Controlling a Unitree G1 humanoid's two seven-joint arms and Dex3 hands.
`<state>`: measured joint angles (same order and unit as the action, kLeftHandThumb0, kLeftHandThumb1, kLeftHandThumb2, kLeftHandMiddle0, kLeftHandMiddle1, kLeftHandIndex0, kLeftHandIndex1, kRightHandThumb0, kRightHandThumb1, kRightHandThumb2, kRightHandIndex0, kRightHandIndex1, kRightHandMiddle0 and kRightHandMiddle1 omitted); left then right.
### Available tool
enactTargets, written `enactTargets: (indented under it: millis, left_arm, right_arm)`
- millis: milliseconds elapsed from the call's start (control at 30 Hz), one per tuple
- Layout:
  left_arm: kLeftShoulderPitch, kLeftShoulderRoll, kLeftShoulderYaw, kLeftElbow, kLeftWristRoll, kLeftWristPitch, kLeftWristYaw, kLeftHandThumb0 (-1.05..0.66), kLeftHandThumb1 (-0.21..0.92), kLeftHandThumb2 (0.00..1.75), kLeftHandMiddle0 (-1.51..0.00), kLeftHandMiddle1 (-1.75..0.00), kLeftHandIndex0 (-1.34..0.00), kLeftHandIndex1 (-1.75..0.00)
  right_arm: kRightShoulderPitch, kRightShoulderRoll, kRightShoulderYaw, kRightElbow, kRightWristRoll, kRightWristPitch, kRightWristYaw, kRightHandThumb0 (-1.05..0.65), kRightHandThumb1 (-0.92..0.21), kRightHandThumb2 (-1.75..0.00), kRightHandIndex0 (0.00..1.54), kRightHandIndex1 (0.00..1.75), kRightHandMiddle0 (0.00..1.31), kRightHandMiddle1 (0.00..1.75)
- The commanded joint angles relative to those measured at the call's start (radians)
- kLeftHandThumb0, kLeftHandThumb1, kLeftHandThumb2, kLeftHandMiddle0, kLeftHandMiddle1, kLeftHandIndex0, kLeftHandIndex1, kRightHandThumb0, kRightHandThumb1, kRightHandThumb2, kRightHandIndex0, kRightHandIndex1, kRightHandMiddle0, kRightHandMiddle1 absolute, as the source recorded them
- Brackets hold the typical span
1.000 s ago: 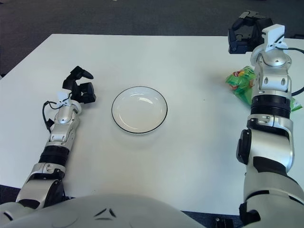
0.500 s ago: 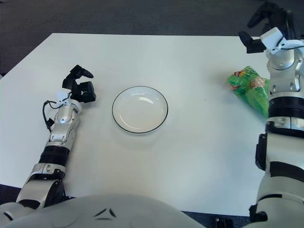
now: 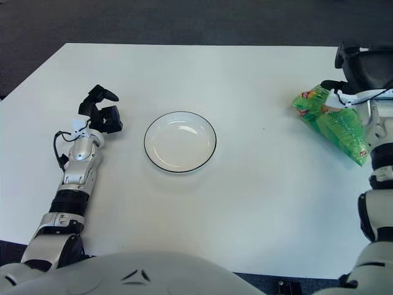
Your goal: Put the snack into the plate.
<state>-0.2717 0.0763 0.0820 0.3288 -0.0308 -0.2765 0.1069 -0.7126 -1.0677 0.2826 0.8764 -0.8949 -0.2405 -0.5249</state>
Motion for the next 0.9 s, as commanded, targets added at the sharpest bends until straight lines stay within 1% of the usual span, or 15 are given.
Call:
enactTargets:
  millis: [0,33,67,133,167,200,333,400,567,733,867]
  left_arm:
    - [0.158,-0.065,-0.004,0.067,-0.009,0.018,0.011,-0.49,0.29,1.35,-1.37,-1.75,-0.64,-1.75]
    - [0.158,-0.065,-0.004,0.067,-0.008,0.018,0.010,-0.49,0.29,1.35,-1.36,-1.75,-0.64,-1.75]
    - [0.158,-0.066,-0.005,0.066,-0.007,0.018,0.010,-0.49,0.29,1.35,-1.36,-1.75,-0.64,-1.75]
    - [0.160,-0.065,-0.005,0.067,-0.007,0.016,0.007,-0.49,0.29,1.35,-1.36,-1.75,-0.63,-1.75]
    - [0.161,-0.064,-0.005,0.067,-0.007,0.015,0.006,-0.49,0.29,1.35,-1.36,-1.75,-0.63,-1.75]
    - [0.161,-0.063,-0.004,0.067,-0.007,0.015,0.004,-0.49,0.29,1.35,-1.36,-1.75,-0.63,-1.75]
    - [0.159,-0.058,-0.001,0.072,-0.009,0.014,-0.002,-0.49,0.30,1.34,-1.36,-1.75,-0.63,-1.75]
    - [0.158,-0.056,0.000,0.074,-0.010,0.015,-0.003,-0.49,0.30,1.34,-1.36,-1.75,-0.63,-1.75]
    - [0.152,-0.047,0.008,0.082,-0.014,0.021,-0.010,-0.49,0.30,1.34,-1.35,-1.75,-0.63,-1.75]
    - [0.142,-0.034,0.019,0.093,-0.019,0.022,-0.023,-0.49,0.30,1.34,-1.36,-1.75,-0.63,-1.75]
    - [0.132,-0.021,0.030,0.106,-0.022,0.012,-0.037,-0.50,0.28,1.37,-1.38,-1.75,-0.65,-1.75]
  right_arm:
    - [0.057,-0.059,-0.005,-0.095,-0.015,0.056,0.078,-0.89,-0.91,-0.75,0.06,1.24,0.02,1.32]
    - [0.092,-0.064,-0.022,-0.144,0.004,0.081,0.124,-0.90,-0.92,-0.76,0.05,1.21,0.01,1.29]
    - [0.119,-0.069,-0.035,-0.184,0.019,0.100,0.158,-0.93,-0.92,-0.78,0.03,1.13,0.01,1.21]
    - [0.158,-0.054,-0.074,-0.231,0.090,0.149,0.273,-0.95,-0.92,-0.80,0.01,1.02,0.00,1.12]
    - [0.170,-0.048,-0.087,-0.245,0.111,0.167,0.311,-0.97,-0.92,-0.83,0.01,0.88,0.00,1.04]
    - [0.182,-0.044,-0.098,-0.264,0.124,0.184,0.338,-0.98,-0.92,-0.84,0.01,0.78,0.00,0.98]
    - [0.250,-0.019,-0.150,-0.345,0.177,0.256,0.413,-1.00,-0.92,-0.88,0.00,0.60,0.00,0.87]
    - [0.267,-0.008,-0.169,-0.372,0.198,0.282,0.439,-1.02,-0.92,-0.89,0.00,0.49,0.00,0.78]
    - [0.310,0.015,-0.210,-0.449,0.239,0.342,0.498,-1.03,-0.92,-0.92,0.00,0.37,0.00,0.71]
    - [0.357,0.059,-0.251,-0.547,0.282,0.425,0.564,-1.04,-0.92,-0.95,0.00,0.30,0.00,0.65]
    - [0.375,0.085,-0.260,-0.617,0.286,0.494,0.616,-1.05,-0.92,-0.98,0.00,0.23,0.00,0.52]
